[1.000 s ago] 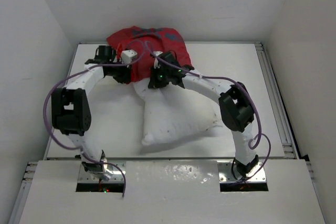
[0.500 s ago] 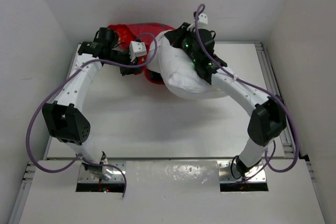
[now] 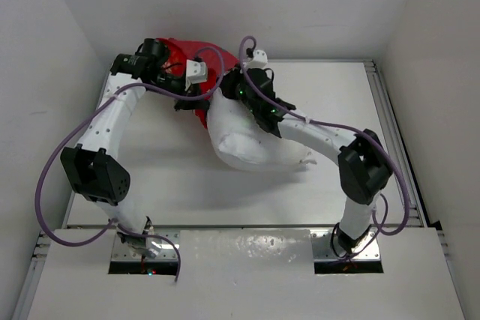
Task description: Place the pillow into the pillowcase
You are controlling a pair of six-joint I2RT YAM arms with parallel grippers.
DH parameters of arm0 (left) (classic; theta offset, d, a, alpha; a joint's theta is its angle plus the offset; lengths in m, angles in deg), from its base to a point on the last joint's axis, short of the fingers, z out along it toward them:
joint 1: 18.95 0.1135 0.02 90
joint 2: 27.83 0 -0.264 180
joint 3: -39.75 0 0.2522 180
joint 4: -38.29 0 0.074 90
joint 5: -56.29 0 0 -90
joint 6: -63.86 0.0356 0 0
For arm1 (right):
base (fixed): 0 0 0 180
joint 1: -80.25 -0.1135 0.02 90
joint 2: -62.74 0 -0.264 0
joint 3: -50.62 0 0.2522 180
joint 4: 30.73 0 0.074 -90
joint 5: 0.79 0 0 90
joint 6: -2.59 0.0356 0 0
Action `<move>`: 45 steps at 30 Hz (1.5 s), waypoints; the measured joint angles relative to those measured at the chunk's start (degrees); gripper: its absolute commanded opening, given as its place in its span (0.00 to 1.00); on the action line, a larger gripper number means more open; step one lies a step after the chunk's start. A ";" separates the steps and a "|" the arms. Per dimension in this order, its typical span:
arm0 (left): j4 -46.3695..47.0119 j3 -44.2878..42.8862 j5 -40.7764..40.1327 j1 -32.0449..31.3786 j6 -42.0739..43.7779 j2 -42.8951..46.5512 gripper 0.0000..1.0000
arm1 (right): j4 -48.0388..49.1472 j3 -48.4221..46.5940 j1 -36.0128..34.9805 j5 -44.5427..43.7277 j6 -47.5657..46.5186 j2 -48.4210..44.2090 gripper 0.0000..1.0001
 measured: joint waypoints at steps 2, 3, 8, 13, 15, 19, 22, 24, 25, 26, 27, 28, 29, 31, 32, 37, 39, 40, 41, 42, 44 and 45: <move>-1.51 0.00 0.15 -0.42 0.83 -0.13 0.00 | -0.76 0.02 -0.59 -0.55 0.22 1.68 0.00; -1.95 0.00 0.22 -0.70 1.11 -0.13 0.00 | -1.05 -0.17 -0.52 -0.50 0.28 2.60 0.00; -2.14 1.03 -1.22 -1.44 2.32 -0.07 0.44 | -3.48 -3.74 1.03 5.99 -1.16 8.44 0.36; -4.02 3.91 -3.13 -0.98 2.29 0.72 0.91 | -3.15 -0.90 1.75 17.55 -6.36 6.78 0.81; -4.24 3.63 -4.55 -0.39 1.44 1.20 0.90 | -3.72 2.80 1.66 21.77 -9.14 4.26 0.88; -4.00 -1.25 -8.85 0.94 0.15 1.27 0.44 | -8.87 8.90 1.88 28.33 -14.19 -2.54 0.73; -4.17 -6.01 -14.36 0.83 1.60 1.05 0.28 | -12.31 11.47 4.28 31.43 -15.89 -7.76 0.49; -4.09 -6.71 -19.02 0.59 3.26 1.11 0.40 | -14.40 12.70 7.58 32.94 -15.67 -10.95 0.59; -4.02 -6.29 -22.40 0.52 4.09 1.16 0.46 | -15.23 13.09 9.77 33.18 -15.34 -12.24 0.68; -3.76 -4.96 -25.83 0.46 5.25 1.38 0.60 | -15.96 13.35 11.93 33.53 -14.97 -13.29 0.83; -3.72 -3.17 -29.55 0.42 6.91 1.60 0.66 | -16.57 13.55 14.03 33.68 -14.58 -14.05 0.87; -3.13 -0.59 -33.11 0.39 8.22 2.05 0.69 | -17.07 13.77 16.24 33.77 -14.27 -14.60 0.90; -2.69 3.08 -36.76 0.42 9.75 2.80 0.73 | -17.73 13.81 18.45 33.99 -14.01 -14.91 0.93; -1.75 10.99 -43.06 0.42 12.94 4.35 0.84 | -19.32 13.84 22.40 34.42 -13.09 -14.91 0.93; -0.74 15.15 -45.48 0.44 14.73 5.44 0.90 | -20.20 13.84 23.96 34.67 -12.70 -14.78 0.94; 3.87 26.64 -50.82 0.46 22.21 10.23 0.96 | -22.16 13.73 26.95 36.33 -11.21 -13.44 0.92; 7.15 27.12 -50.47 0.85 25.31 11.76 1.00 | -22.32 13.60 26.73 37.59 -10.93 -12.57 0.92; 9.29 27.45 -50.03 0.98 26.67 12.70 1.00 | -22.34 13.60 26.67 38.21 -10.80 -12.17 0.92; 11.96 28.24 -49.55 1.09 28.15 13.90 1.00 | -22.32 13.62 26.62 38.80 -10.67 -11.87 0.92; 14.03 29.18 -49.09 1.36 29.49 14.91 1.00 | -22.32 13.62 26.43 39.30 -10.40 -11.67 0.92; 18.10 31.95 -48.28 1.77 32.28 16.65 1.00 | -21.51 14.14 26.36 40.28 -10.01 -11.65 0.92; 19.91 33.64 -47.78 2.19 33.86 17.20 1.00 | -21.00 14.51 26.36 40.59 -9.86 -11.65 0.92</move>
